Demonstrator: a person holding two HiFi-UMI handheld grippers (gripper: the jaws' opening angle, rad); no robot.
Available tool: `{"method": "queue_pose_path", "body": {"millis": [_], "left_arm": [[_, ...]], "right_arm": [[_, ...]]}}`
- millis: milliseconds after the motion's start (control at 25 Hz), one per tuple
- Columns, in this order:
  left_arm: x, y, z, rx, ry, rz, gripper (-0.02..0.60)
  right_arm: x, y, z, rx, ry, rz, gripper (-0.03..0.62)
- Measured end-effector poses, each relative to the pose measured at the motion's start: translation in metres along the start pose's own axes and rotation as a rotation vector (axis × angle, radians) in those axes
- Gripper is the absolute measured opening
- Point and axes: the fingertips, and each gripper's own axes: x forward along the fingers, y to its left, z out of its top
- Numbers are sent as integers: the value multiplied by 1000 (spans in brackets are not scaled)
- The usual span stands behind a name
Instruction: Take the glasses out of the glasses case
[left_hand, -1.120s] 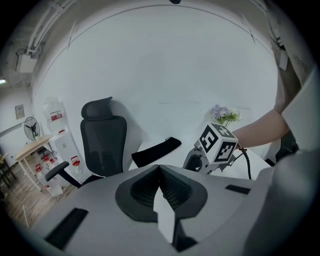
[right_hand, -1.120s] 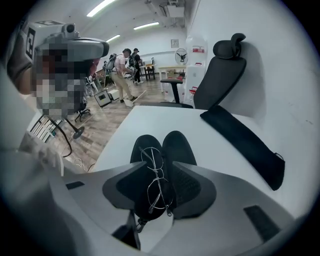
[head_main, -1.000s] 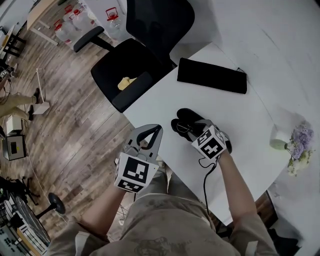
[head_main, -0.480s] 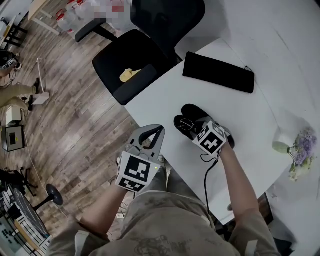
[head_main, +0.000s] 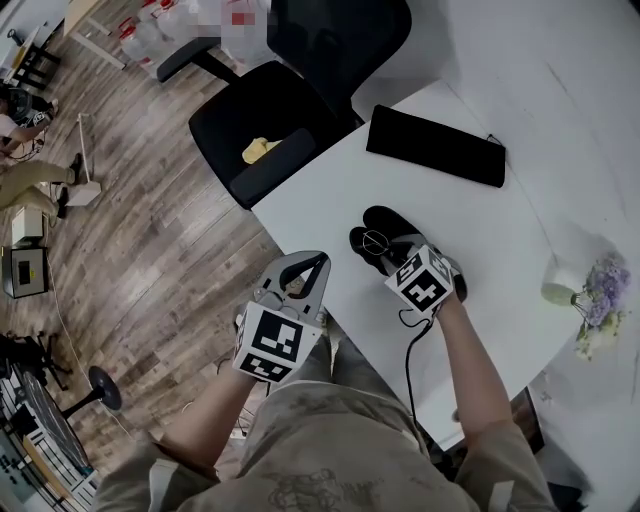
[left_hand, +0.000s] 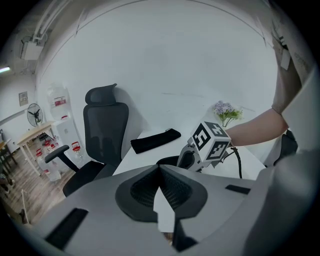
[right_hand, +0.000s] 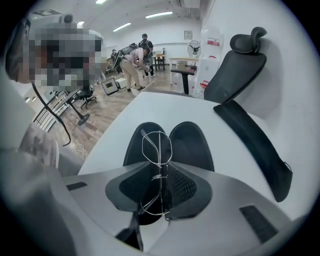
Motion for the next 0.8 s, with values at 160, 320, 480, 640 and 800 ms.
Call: {"method": "queue_pose_path", "body": {"millis": [160, 320, 480, 640, 800], "left_arm": [[-9, 0, 6, 9, -24, 13, 15], [-21, 2, 23, 34, -64, 35, 15], [-37, 7, 51, 66, -124, 68, 15], [-57, 12, 82, 104, -195, 103, 15], [-81, 13, 108, 132, -256, 131, 15]], "right_arm": [[-28, -8, 14, 22, -83, -70, 120], [-75, -17, 38, 45, -210, -147, 120], [-141, -23, 66, 76, -353, -233, 120], [-209, -29, 87, 95, -506, -331, 120], [-274, -16, 110, 85, -651, -403, 120]]}}
